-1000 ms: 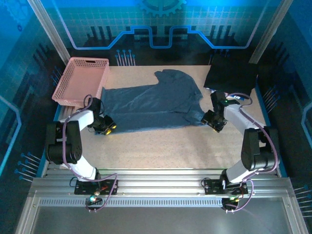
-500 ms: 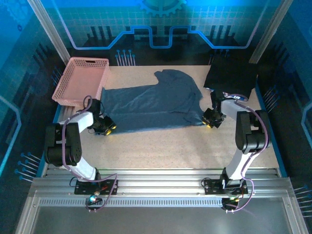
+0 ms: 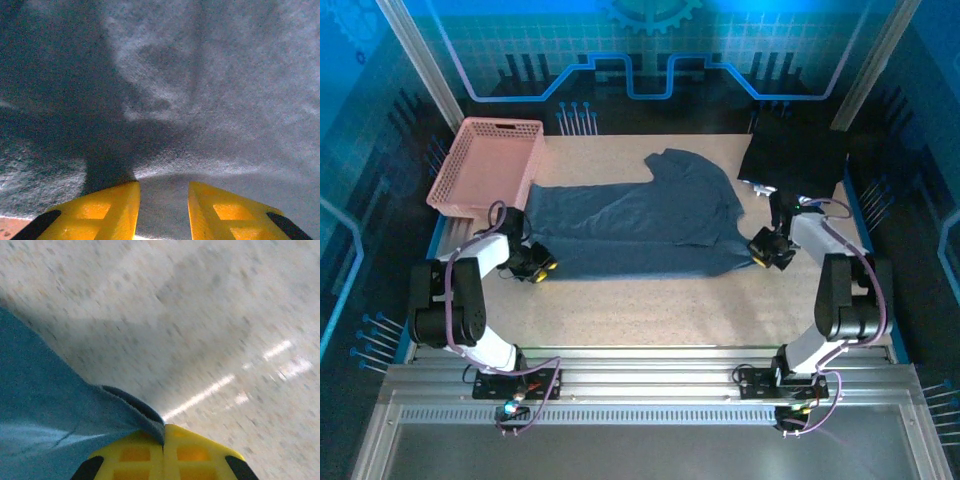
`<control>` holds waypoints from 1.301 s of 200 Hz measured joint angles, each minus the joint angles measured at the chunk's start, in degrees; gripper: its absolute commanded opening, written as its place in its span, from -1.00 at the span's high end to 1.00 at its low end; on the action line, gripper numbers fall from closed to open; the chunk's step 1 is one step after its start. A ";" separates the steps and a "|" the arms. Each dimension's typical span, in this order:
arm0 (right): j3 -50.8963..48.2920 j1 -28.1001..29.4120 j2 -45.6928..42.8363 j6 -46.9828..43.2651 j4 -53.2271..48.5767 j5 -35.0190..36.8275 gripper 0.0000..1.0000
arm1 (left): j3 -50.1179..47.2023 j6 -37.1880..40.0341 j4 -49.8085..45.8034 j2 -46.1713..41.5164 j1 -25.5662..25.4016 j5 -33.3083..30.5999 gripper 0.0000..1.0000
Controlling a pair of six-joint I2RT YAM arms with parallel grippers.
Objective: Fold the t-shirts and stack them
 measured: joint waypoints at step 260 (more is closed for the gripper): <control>-8.20 11.98 -16.17 0.02 -1.49 -12.37 -0.15 | 14.88 -4.00 -13.94 -28.11 -15.08 -0.09 -0.78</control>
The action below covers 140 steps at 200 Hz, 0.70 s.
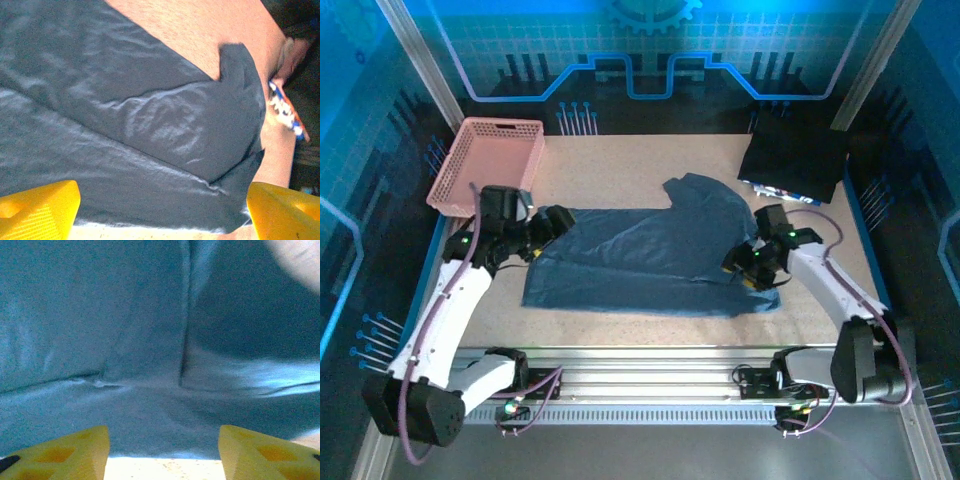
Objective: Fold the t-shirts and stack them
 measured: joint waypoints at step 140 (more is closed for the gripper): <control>-1.11 3.52 12.68 4.96 7.32 0.61 0.69 | -0.92 5.14 1.53 2.91 -10.80 -8.76 -0.82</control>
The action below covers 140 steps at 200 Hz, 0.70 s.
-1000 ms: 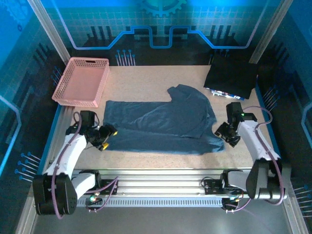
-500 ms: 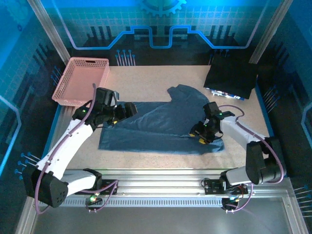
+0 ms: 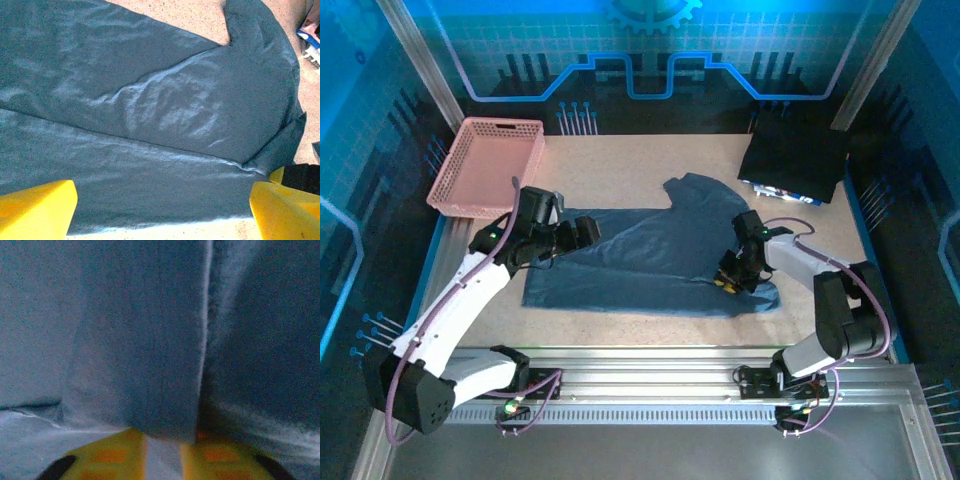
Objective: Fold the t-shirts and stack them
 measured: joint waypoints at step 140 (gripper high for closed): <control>22.80 0.00 17.88 -3.69 -0.79 -2.40 0.16 | -6.16 -0.22 -0.44 -2.05 -0.04 -1.70 -0.82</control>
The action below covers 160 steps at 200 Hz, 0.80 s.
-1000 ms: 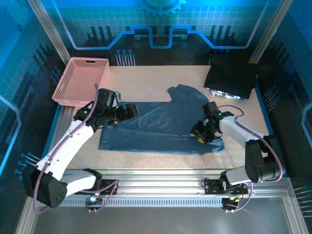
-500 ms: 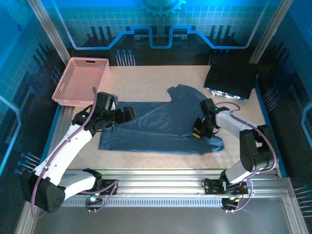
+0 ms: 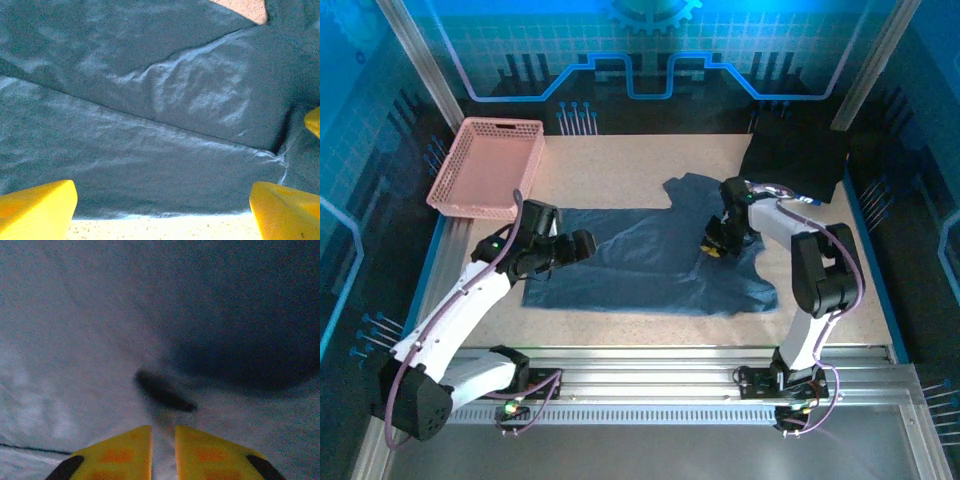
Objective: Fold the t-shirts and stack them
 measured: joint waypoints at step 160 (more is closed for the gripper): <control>-11.54 -9.86 -19.45 -9.90 -3.50 -3.87 -0.20 | -5.01 -3.28 3.93 3.65 -0.52 0.66 -0.74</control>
